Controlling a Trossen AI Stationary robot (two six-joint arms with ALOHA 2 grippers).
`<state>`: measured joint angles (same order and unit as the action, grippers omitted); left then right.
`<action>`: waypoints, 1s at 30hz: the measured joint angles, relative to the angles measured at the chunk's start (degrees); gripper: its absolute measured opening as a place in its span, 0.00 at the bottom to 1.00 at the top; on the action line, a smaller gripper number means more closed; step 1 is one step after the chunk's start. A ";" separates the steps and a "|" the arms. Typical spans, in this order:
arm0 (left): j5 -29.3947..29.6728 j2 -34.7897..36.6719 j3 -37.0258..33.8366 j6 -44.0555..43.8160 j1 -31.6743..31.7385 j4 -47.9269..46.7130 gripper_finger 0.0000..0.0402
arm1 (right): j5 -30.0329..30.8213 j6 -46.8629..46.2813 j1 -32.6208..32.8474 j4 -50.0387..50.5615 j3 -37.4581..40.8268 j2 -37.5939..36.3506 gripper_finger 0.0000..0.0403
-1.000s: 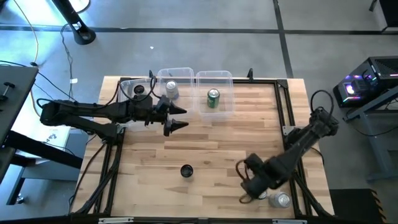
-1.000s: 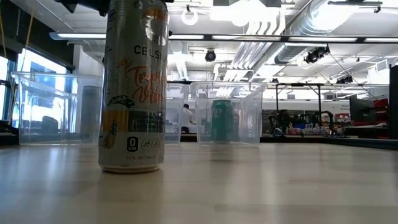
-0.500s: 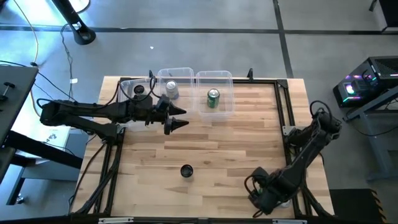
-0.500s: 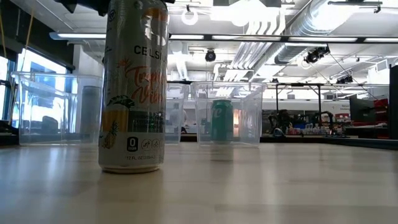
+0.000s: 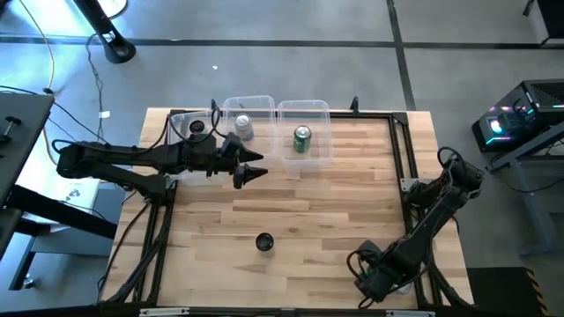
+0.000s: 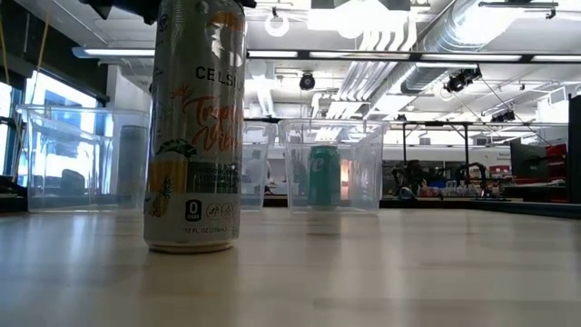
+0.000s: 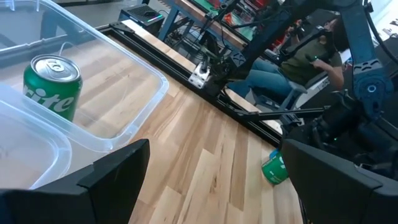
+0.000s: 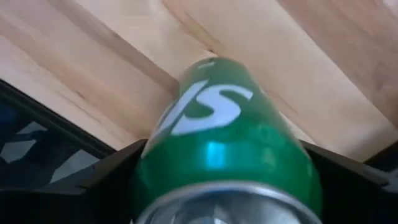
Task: Sort soda cans
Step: Put the green soda can into the right transparent bin
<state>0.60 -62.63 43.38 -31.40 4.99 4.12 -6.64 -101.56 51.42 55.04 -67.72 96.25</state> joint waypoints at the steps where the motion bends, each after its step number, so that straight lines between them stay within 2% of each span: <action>1: 0.02 0.00 0.00 0.00 0.00 0.02 0.89 | 0.83 0.01 -0.01 0.13 0.04 0.00 0.90; 6: 0.07 0.00 0.00 0.03 0.28 0.00 0.89 | 4.56 2.17 -0.92 1.64 -0.79 0.00 0.69; 10: -0.02 0.06 0.00 0.05 1.15 -0.02 0.89 | 9.52 9.12 -1.66 7.27 -4.74 -0.94 0.69; 15: -3.05 0.07 0.00 1.03 3.33 -0.02 0.89 | 12.83 21.44 -6.06 21.29 -11.10 -4.98 0.69; 17: -5.08 0.14 0.00 1.64 4.33 -0.02 0.89 | 19.20 26.07 -9.56 24.96 -14.75 -7.50 0.69; 20: -8.75 1.37 -0.07 1.82 6.23 0.33 0.89 | 30.81 34.24 -16.04 25.33 -20.97 -10.99 0.69; 23: -13.41 3.68 1.51 1.48 8.70 0.18 0.89 | 38.01 44.60 -24.32 23.92 -27.15 -12.93 0.69; 26: -16.13 6.81 3.95 4.58 10.87 0.60 0.89 | 39.58 56.53 -34.10 21.91 -31.94 -12.87 0.69; 30: -16.55 11.00 6.35 9.99 13.20 0.07 0.89 | 34.49 70.31 -47.45 16.99 -34.82 -10.17 0.69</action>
<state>-15.95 -51.63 49.73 -21.41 18.19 4.19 27.85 -31.25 3.97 72.03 -102.53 86.08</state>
